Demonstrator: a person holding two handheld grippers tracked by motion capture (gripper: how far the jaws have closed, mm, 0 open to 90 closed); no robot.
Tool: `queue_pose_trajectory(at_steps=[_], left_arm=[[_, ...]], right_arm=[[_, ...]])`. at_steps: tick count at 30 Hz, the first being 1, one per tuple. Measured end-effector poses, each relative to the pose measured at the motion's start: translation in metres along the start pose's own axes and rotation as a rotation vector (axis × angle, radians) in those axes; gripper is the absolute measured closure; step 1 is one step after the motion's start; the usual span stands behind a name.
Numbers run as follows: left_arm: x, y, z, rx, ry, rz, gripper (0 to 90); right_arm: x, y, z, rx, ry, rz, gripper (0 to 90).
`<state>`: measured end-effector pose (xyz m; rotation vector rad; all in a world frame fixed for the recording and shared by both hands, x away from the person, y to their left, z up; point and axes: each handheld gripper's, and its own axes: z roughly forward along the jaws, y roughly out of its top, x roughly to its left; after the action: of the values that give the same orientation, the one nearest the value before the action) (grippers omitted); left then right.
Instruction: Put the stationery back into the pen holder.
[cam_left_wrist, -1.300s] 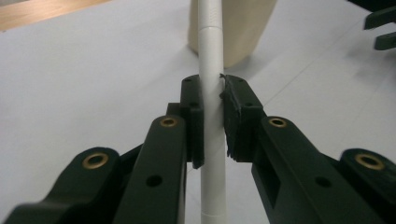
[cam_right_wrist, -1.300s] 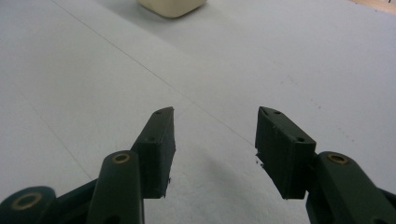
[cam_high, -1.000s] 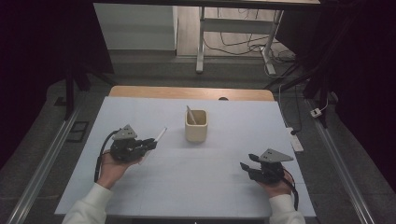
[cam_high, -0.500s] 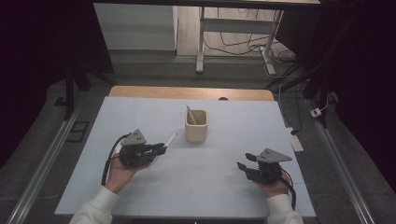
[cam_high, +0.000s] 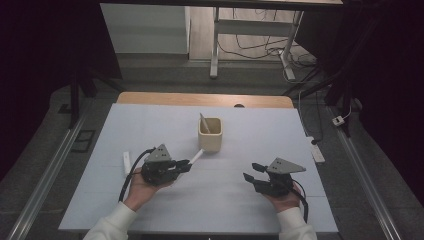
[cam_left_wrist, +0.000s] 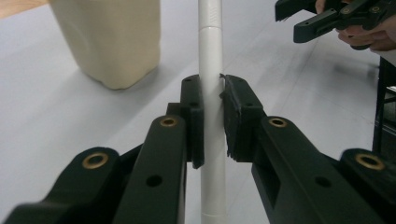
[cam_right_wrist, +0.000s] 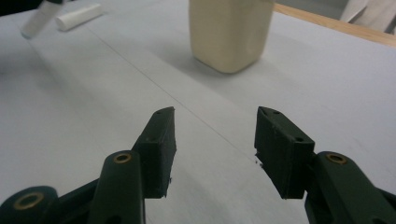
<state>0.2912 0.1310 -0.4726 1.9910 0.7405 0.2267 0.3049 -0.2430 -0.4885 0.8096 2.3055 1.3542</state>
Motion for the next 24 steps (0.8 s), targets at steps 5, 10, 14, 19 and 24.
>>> queue_pose_trajectory(at_steps=[5,10,14,19,24], left_arm=[[-0.007,0.001,0.009,0.010,-0.019,0.016,77.8],[-0.013,0.002,0.015,0.018,-0.033,0.031,77.8],[-0.019,0.003,0.023,0.027,-0.046,0.051,77.8],[-0.026,0.004,0.030,0.032,-0.057,0.066,77.8],[-0.030,0.004,0.034,0.033,-0.065,0.080,77.8]], right_arm=[[0.009,0.006,0.008,-0.014,0.038,-0.001,47.6],[0.014,0.011,0.012,-0.031,0.066,0.010,47.6],[0.018,0.016,0.017,-0.051,0.097,0.028,47.9],[0.026,0.022,0.024,-0.070,0.124,0.031,48.6],[0.031,0.025,0.030,-0.075,0.148,0.036,48.9]])
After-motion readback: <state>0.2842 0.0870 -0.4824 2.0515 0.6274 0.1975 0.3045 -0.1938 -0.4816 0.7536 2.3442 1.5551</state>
